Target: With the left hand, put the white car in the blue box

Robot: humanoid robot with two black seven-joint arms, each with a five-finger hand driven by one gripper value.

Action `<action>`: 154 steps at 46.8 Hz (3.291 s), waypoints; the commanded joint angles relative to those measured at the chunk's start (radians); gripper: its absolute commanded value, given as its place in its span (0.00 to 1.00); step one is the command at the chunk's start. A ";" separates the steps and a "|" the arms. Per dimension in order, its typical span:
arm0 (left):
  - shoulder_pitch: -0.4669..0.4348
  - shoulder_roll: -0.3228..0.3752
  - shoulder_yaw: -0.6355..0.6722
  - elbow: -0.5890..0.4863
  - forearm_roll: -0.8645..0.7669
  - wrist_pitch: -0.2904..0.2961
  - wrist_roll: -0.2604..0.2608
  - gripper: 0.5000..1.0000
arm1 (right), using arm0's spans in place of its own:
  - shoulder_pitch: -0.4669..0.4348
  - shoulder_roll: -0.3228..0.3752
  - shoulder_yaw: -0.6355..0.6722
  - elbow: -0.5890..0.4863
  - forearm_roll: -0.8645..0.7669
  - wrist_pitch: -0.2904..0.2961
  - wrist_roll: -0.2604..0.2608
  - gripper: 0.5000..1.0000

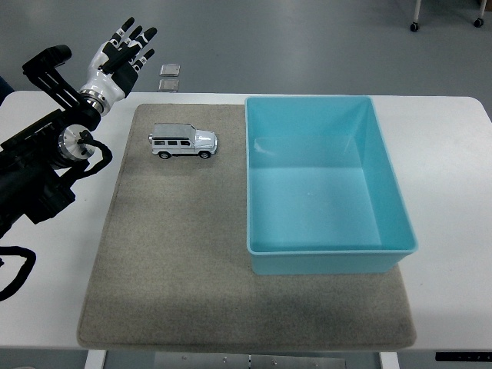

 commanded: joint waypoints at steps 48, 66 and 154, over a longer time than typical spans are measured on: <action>-0.003 0.014 0.020 -0.011 0.023 -0.001 0.001 0.99 | 0.000 0.000 0.001 0.000 0.001 0.000 0.000 0.87; -0.029 0.046 0.052 -0.043 0.331 -0.003 0.005 0.99 | 0.000 0.000 -0.001 0.000 0.001 0.000 0.000 0.87; -0.198 0.166 0.514 -0.229 1.463 0.008 0.015 0.87 | 0.000 0.000 -0.001 0.000 -0.001 0.000 0.000 0.87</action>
